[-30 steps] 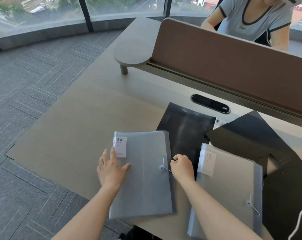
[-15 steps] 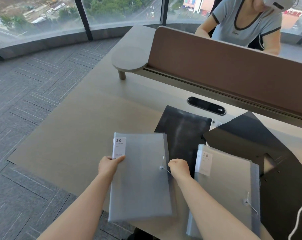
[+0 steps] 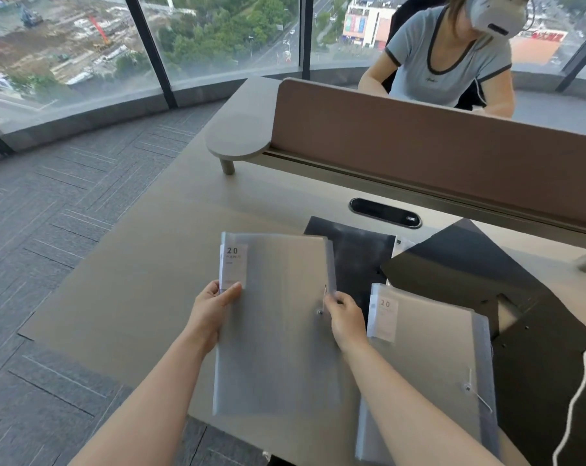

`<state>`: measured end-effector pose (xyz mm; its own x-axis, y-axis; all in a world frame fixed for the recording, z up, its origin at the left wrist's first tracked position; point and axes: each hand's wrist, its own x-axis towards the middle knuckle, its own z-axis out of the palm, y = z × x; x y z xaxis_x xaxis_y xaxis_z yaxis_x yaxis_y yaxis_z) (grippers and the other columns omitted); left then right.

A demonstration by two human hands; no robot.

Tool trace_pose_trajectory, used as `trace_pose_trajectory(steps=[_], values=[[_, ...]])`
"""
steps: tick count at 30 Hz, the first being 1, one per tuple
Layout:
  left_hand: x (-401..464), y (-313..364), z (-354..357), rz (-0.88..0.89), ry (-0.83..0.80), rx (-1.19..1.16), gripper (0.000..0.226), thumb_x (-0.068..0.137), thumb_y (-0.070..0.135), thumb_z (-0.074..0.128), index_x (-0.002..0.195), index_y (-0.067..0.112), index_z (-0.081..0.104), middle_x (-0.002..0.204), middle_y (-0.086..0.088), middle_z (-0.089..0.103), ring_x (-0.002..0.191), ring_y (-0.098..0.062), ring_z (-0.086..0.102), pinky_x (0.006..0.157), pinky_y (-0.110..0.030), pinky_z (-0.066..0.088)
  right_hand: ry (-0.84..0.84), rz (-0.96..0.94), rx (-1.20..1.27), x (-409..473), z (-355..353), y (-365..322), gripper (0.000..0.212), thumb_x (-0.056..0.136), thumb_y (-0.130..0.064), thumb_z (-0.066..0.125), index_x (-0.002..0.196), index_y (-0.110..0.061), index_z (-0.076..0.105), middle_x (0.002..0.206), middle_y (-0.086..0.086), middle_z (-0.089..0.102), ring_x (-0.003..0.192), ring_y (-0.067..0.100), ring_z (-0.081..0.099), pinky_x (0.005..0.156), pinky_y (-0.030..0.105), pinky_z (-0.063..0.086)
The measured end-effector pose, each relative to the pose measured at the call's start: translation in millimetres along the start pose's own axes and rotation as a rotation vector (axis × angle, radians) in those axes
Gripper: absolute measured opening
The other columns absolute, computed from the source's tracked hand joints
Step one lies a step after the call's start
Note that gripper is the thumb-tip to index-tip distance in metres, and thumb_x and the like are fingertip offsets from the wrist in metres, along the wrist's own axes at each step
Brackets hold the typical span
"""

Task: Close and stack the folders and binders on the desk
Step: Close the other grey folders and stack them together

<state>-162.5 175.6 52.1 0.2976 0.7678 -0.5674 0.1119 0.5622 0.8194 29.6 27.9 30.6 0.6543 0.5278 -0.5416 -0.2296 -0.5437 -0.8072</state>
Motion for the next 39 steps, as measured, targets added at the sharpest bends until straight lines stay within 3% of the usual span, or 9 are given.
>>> trace_pose_trajectory(steps=[4,7,14,21,27,31,34,37,39], values=[[-7.1,9.7,36.2,0.024,-0.070,-0.035,0.004,0.091,0.012,0.066,0.095,0.012,0.064,0.082,-0.006,0.075,0.065,-0.019,0.071,0.059,-0.032,0.060,0.142,-0.111,0.127,-2.2,-29.8,-11.3,0.021,0.096,-0.027,0.057,0.081,-0.012,0.060,0.066,-0.006,0.063,0.063,0.014,0.050,0.061,0.029,0.036],[-14.9,5.8,72.5,0.043,-0.103,-0.005,0.005,0.090,0.012,0.068,0.092,0.013,0.064,0.085,-0.008,0.074,0.069,-0.021,0.070,0.063,-0.034,0.060,0.259,-0.148,0.169,-4.3,-64.3,-7.1,0.014,0.094,-0.023,0.060,0.085,-0.014,0.063,0.061,-0.004,0.065,0.063,0.015,0.057,0.063,0.028,0.039],[-33.7,-36.2,152.5,0.010,-0.180,0.207,0.020,0.087,0.022,0.072,0.099,0.010,0.063,0.096,-0.012,0.072,0.080,-0.024,0.071,0.066,-0.036,0.057,0.401,-0.064,0.090,-15.4,-145.9,43.6,0.019,0.098,-0.030,0.056,0.104,-0.013,0.064,0.090,0.001,0.068,0.083,0.012,0.059,0.065,0.026,0.042],[-53.6,-79.5,205.1,-0.036,-0.227,0.360,0.023,0.088,0.025,0.068,0.097,0.004,0.063,0.095,-0.015,0.072,0.081,-0.027,0.070,0.073,-0.041,0.059,0.469,0.055,0.035,-25.4,-206.7,86.5,0.021,0.098,-0.026,0.055,0.105,-0.009,0.065,0.084,0.000,0.066,0.081,0.017,0.059,0.067,0.031,0.042],[-63.2,-110.1,223.1,0.013,-0.181,0.601,0.039,0.081,0.039,0.065,0.078,0.002,0.054,0.074,-0.004,0.059,0.064,-0.017,0.054,0.061,-0.032,0.045,0.429,0.170,-0.149,-27.8,-233.9,113.9,0.029,0.099,-0.030,0.053,0.122,-0.013,0.060,0.105,-0.001,0.063,0.097,0.019,0.058,0.078,0.033,0.045],[-68.8,-120.3,227.4,0.113,-0.118,0.724,0.034,0.079,0.044,0.068,0.071,0.017,0.049,0.085,-0.007,0.061,0.065,-0.017,0.054,0.056,-0.026,0.041,0.425,0.194,-0.244,-26.4,-240.3,120.1,0.035,0.098,-0.034,0.055,0.128,-0.017,0.058,0.112,0.000,0.063,0.101,0.020,0.060,0.080,0.034,0.048],[-73.4,-122.8,230.5,0.119,-0.118,0.767,0.023,0.080,0.046,0.069,0.095,0.031,0.059,0.103,-0.004,0.058,0.083,-0.016,0.060,0.063,-0.027,0.046,0.455,0.213,-0.309,-23.1,-242.1,122.8,0.044,0.095,-0.040,0.057,0.132,-0.017,0.055,0.123,0.002,0.060,0.108,0.023,0.061,0.084,0.037,0.053],[-74.3,-123.0,232.6,0.117,-0.147,0.789,0.050,0.084,0.045,0.069,0.130,0.034,0.054,0.109,-0.001,0.056,0.089,-0.011,0.058,0.064,-0.025,0.043,0.486,0.216,-0.396,-20.1,-246.0,124.2,0.043,0.093,-0.043,0.059,0.129,-0.019,0.055,0.120,0.003,0.053,0.099,0.021,0.059,0.076,0.036,0.054],[-72.7,-122.8,233.3,0.100,-0.161,0.791,0.059,0.084,0.047,0.068,0.138,0.034,0.048,0.111,0.001,0.058,0.091,-0.010,0.059,0.071,-0.028,0.046,0.491,0.237,-0.438,-17.5,-249.0,126.4,0.046,0.092,-0.042,0.060,0.131,-0.018,0.054,0.122,0.004,0.050,0.102,0.022,0.057,0.073,0.035,0.050]])
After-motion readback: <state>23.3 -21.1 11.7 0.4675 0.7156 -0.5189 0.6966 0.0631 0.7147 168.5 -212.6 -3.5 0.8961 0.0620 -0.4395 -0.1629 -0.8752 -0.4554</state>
